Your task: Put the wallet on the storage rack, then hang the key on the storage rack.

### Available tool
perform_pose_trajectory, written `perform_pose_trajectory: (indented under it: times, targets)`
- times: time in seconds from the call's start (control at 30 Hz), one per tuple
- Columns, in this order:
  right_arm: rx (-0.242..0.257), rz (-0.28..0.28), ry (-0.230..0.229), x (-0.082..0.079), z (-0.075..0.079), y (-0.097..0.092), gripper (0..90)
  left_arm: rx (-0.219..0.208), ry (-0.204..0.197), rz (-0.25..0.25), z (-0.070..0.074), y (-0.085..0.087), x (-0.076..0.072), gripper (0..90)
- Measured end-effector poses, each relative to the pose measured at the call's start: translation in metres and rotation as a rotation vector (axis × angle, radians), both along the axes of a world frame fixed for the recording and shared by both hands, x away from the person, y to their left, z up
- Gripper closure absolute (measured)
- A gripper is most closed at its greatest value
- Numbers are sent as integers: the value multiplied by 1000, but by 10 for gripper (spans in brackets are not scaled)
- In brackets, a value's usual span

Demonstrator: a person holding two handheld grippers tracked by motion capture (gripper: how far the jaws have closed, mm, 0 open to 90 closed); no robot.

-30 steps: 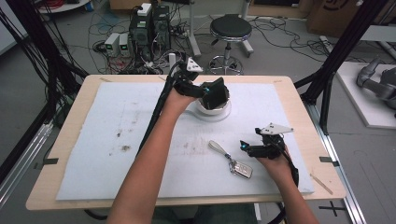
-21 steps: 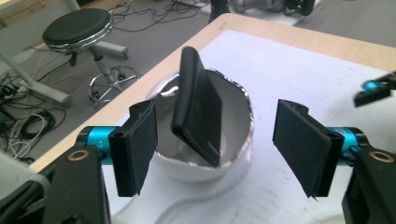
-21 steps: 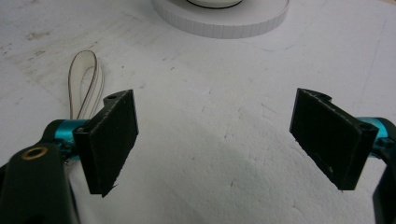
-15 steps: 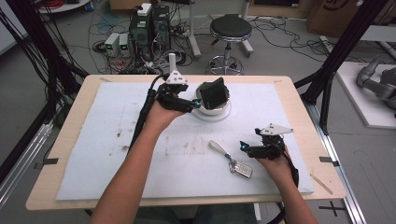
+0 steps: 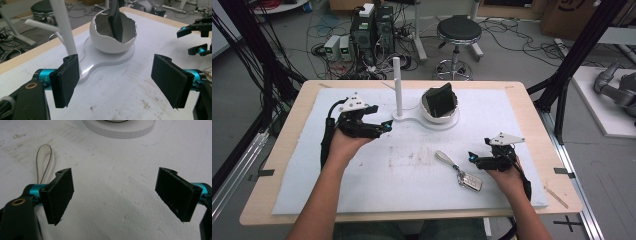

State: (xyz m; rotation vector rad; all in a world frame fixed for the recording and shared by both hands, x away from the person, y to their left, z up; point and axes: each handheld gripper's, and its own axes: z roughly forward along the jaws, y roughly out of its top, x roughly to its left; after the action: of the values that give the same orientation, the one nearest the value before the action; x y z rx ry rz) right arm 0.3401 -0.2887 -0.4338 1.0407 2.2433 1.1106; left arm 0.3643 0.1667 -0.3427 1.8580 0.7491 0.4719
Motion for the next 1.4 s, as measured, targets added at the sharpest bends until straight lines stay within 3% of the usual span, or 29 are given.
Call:
perform_pose_trajectory:
  times: [0.1, 0.37, 0.73, 1.13, 1.4]
  targets:
    - [-1, -1, 1, 0, 0, 0, 154, -11, -1, 6, -6, 7, -5, 229]
    - [-6, -5, 3, 1, -1, 0, 154, -65, 8, 25, -41, 36, -24, 228]
    - [-10, 0, 1, -1, 0, 1, 154, -84, 10, 50, -41, 53, -26, 228]
    - [4, 34, -4, -2, 2, 9, 154, -47, 2, 84, -44, 62, -30, 228]
    - [-4, 93, 3, -4, 3, 25, 154, -28, 5, 108, -50, 70, -28, 228]
